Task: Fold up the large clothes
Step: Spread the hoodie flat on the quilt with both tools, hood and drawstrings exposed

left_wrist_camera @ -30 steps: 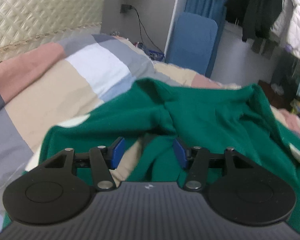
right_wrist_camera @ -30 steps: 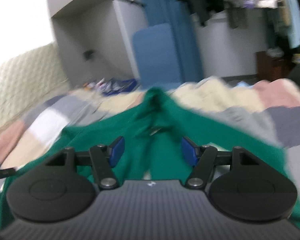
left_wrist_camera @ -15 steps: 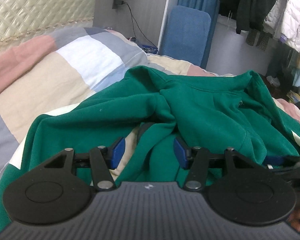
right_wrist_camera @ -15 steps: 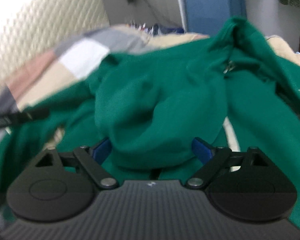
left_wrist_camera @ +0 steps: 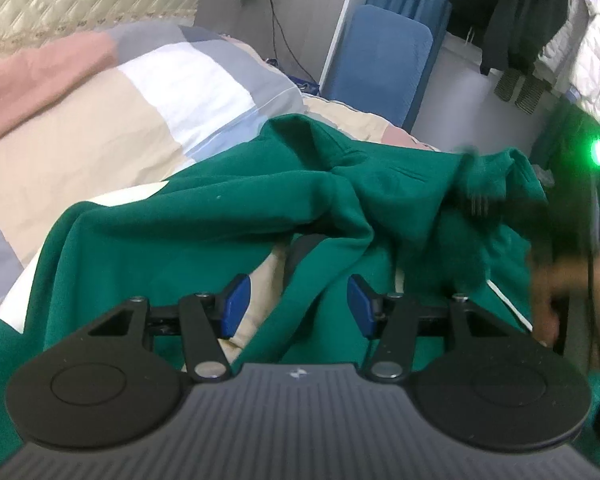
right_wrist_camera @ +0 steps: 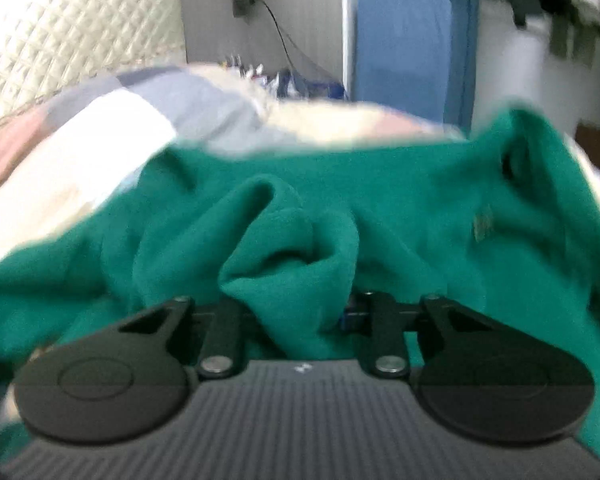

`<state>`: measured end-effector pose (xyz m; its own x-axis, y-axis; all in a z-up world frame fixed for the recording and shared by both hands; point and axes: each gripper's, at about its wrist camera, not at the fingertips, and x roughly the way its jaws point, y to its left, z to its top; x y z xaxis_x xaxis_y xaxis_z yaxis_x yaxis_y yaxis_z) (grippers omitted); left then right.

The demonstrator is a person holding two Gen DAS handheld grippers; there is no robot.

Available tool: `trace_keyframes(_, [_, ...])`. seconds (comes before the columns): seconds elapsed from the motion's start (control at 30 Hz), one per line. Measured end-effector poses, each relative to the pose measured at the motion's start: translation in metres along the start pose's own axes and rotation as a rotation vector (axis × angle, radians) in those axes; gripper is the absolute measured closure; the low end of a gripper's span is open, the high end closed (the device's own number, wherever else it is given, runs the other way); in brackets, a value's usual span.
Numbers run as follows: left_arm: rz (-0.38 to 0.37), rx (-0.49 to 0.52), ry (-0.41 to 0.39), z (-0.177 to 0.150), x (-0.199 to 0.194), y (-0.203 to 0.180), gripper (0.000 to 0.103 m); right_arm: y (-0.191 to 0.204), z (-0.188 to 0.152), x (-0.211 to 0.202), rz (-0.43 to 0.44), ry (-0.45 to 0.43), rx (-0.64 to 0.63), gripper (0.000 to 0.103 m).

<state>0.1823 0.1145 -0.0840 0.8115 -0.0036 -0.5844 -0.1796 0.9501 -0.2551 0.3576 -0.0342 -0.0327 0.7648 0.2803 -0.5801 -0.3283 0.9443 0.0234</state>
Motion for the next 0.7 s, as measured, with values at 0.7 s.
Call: trace_keyframes(0.7, [-0.017,-0.045,0.059,-0.016,0.103,0.019,0.043,-0.048,0.218,0.238,-0.267,-0.253,0.002,0.078])
